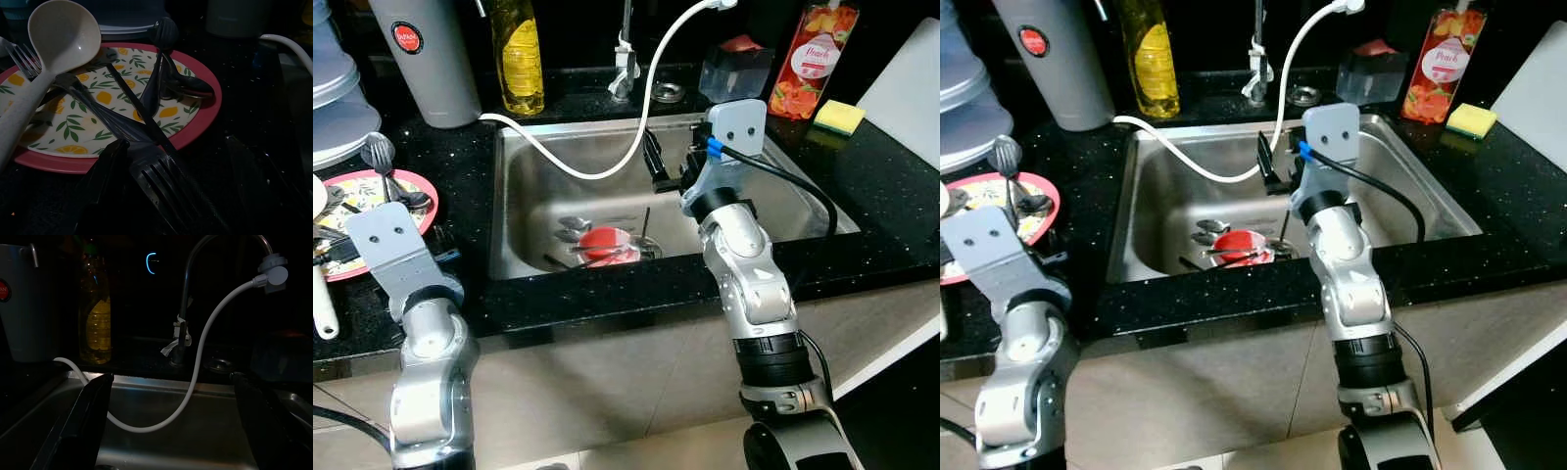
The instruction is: Kitchen organization
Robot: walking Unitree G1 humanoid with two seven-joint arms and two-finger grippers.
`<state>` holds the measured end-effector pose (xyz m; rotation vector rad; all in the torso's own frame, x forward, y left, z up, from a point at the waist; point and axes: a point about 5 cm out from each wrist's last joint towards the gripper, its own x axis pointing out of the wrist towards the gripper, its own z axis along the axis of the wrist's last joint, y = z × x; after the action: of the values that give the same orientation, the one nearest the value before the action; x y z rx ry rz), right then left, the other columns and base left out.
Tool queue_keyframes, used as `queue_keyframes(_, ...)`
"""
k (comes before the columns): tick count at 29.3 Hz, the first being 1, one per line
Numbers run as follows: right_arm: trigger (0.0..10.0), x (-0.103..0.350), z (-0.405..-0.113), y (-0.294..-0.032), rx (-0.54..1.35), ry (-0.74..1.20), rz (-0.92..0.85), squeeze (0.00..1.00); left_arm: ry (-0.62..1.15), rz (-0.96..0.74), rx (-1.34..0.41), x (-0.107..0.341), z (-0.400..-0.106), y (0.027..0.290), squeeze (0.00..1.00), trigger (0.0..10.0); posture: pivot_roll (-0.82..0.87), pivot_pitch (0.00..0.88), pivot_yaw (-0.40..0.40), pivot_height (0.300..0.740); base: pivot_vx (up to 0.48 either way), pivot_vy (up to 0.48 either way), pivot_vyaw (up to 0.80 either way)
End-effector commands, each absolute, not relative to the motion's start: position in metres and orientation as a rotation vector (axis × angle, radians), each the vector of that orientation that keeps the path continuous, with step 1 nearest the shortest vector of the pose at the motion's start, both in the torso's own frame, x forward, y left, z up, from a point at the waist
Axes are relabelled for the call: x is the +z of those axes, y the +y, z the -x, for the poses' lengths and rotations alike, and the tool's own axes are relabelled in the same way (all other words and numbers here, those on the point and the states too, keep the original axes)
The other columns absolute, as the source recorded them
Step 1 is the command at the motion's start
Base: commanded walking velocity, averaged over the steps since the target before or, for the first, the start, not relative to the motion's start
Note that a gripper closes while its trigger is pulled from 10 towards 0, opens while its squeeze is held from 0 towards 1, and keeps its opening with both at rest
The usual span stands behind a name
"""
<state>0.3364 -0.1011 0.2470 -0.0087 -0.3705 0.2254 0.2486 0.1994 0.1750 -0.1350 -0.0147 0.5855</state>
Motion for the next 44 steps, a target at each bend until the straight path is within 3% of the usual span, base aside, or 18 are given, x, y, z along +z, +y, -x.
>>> queue_keyframes(1,10.0,0.244,-0.338,-0.102,0.227,-0.350,0.009,0.00,0.103,0.228,0.580,0.152,-0.249,0.184,0.00,0.0,0.08,0.000,-0.009,0.740,0.000,0.000,0.00)
queue_keyframes(3,10.0,0.244,-0.338,-0.102,0.227,-0.350,0.010,0.00,0.098,0.222,0.579,0.153,-0.249,0.184,0.00,0.0,0.08,0.000,-0.009,0.740,0.000,0.000,0.00)
queue_keyframes(4,10.0,0.244,-0.339,-0.102,0.227,-0.350,0.010,0.00,0.091,0.212,0.578,0.155,-0.250,0.184,0.00,4.7,0.08,0.000,-0.009,0.740,0.000,0.000,0.00)
queue_keyframes(5,10.0,0.244,-0.339,-0.102,0.227,-0.350,0.010,0.00,0.091,0.212,0.578,0.155,-0.250,0.184,0.00,4.7,0.08,0.000,-0.009,0.740,0.000,0.000,0.00)
queue_keyframes(6,10.0,0.244,-0.339,-0.102,0.227,-0.351,0.010,0.00,0.083,0.204,0.579,0.156,-0.250,0.184,0.00,10.0,0.08,0.000,-0.009,0.740,0.000,0.000,0.00)
queue_keyframes(9,10.0,0.244,-0.339,-0.102,0.227,-0.350,0.009,0.00,0.026,0.204,0.554,0.163,-0.251,0.185,0.00,9.8,0.08,0.000,-0.009,0.740,0.000,0.000,0.00)
queue_keyframes(10,10.0,0.244,-0.339,-0.101,0.227,-0.350,0.009,0.00,0.006,0.189,0.549,0.166,-0.251,0.184,0.00,0.0,0.08,0.000,-0.009,0.740,0.000,0.000,0.00)
queue_keyframes(15,10.0,0.244,-0.338,-0.101,0.225,-0.348,0.008,0.00,-0.047,0.114,0.543,0.177,-0.253,0.182,0.00,0.0,0.08,0.000,-0.007,0.740,0.000,0.000,0.00)
queue_keyframes(16,10.0,0.244,-0.338,-0.101,0.225,-0.349,0.007,0.00,-0.063,0.088,0.547,0.180,-0.253,0.183,0.00,4.7,0.08,0.000,-0.007,0.740,0.000,0.000,0.00)
queue_keyframes(18,10.0,0.244,-0.338,-0.101,0.224,-0.349,0.007,0.00,-0.078,0.062,0.554,0.183,-0.253,0.183,0.00,4.7,0.08,0.000,-0.008,0.740,0.000,0.000,0.00)
queue_keyframes(19,10.0,0.244,-0.338,-0.102,0.224,-0.349,0.007,0.00,-0.113,0.030,0.557,0.188,-0.252,0.183,0.00,10.0,0.08,0.000,-0.008,0.740,0.000,0.000,0.00)
queue_keyframes(21,10.0,0.244,-0.338,-0.102,0.223,-0.349,0.006,0.00,-0.137,0.010,0.558,0.192,-0.252,0.182,0.00,10.0,0.08,0.000,-0.008,0.740,0.000,0.000,0.00)
queue_keyframes(22,10.0,0.243,-0.338,-0.102,0.223,-0.348,0.007,0.00,-0.194,-0.027,0.550,0.200,-0.252,0.181,0.00,0.0,0.08,0.000,-0.007,0.740,0.000,0.000,0.00)
queue_keyframes(26,10.0,0.243,-0.338,-0.102,0.222,-0.348,0.006,0.00,-0.292,-0.122,0.545,0.217,-0.251,0.179,0.00,0.0,0.08,0.000,-0.007,0.740,0.000,0.000,0.00)
queue_keyframes(27,10.0,0.243,-0.339,-0.102,0.222,-0.348,0.006,0.00,-0.300,-0.144,0.545,0.220,-0.252,0.178,0.00,10.0,0.08,0.000,-0.008,0.740,0.000,0.000,0.00)
queue_keyframes(40,10.0,0.243,-0.339,-0.102,0.220,-0.348,0.005,0.00,-0.286,-0.091,0.387,0.220,-0.261,0.159,0.00,10.0,0.08,0.000,-0.007,0.740,0.000,0.000,0.00)
queue_keyframes(41,10.0,0.243,-0.339,-0.103,0.218,-0.348,0.005,0.00,-0.283,-0.065,0.248,0.221,-0.265,0.147,0.00,10.0,0.07,0.000,-0.010,0.740,0.000,0.000,0.00)
queue_keyframes(44,10.0,0.244,-0.339,-0.103,0.217,-0.348,0.006,0.00,-0.268,-0.058,0.116,0.223,-0.270,0.139,0.00,10.0,0.07,0.000,-0.011,0.740,0.000,0.000,0.00)
